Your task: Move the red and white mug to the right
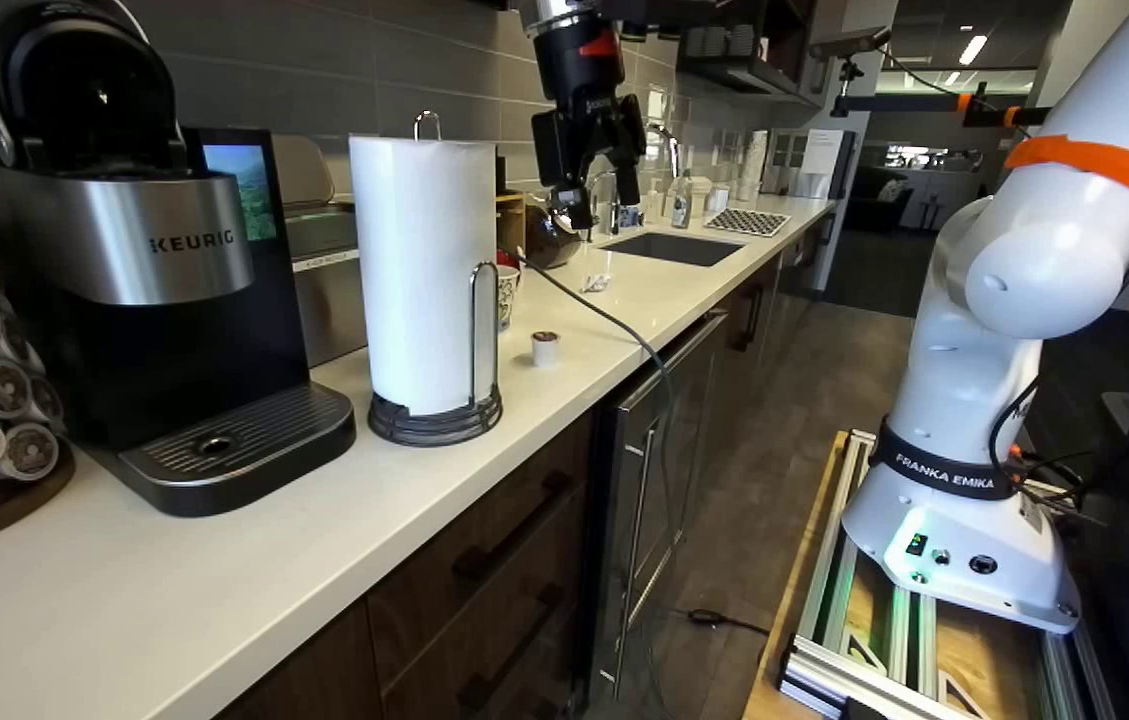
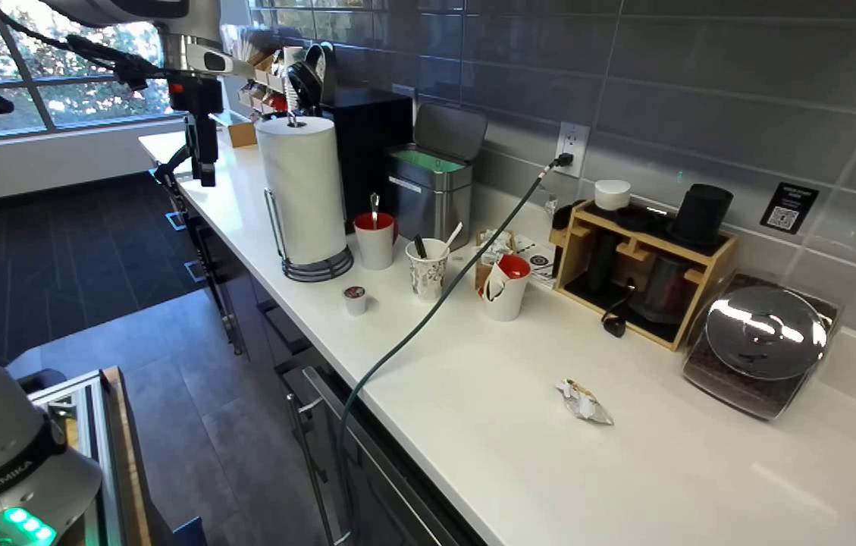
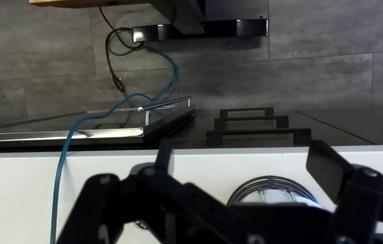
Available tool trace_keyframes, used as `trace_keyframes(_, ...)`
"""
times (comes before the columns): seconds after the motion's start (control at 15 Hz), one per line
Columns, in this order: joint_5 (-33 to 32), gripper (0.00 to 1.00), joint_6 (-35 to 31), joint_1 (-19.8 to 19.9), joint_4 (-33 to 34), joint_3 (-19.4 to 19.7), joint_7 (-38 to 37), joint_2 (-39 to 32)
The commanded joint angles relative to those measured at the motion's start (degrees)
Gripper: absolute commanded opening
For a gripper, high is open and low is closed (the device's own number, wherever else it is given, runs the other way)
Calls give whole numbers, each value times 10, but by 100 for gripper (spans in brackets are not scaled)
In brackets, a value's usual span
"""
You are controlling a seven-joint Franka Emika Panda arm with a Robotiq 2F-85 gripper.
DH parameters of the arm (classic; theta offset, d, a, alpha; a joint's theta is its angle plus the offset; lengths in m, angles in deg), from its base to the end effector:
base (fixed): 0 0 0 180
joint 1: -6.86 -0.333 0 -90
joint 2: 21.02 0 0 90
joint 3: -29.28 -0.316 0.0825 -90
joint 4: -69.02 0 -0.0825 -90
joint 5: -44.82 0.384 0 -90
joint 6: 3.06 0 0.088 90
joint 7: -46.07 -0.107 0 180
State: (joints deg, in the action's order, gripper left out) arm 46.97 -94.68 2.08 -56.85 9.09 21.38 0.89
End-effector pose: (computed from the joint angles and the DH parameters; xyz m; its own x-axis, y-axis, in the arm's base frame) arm 0.3724 0.1923 0.5102 0.9835 -0.0549 -0.1725 -0.0230 -0.9831 0.1814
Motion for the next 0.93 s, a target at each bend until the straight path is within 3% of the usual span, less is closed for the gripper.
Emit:
trace_keyframes(0.0,-5,100,1,-16,1,13,-5,-3)
trace_keyframes(0.27,-6,100,-8,-13,-1,19,-2,-2)
trace_keyframes(0.53,6,100,-121,-2,-41,89,96,28)
trace_keyframes(0.73,9,100,-194,2,-61,162,244,41)
trace_keyframes(0.87,39,100,-210,15,-44,188,228,22)
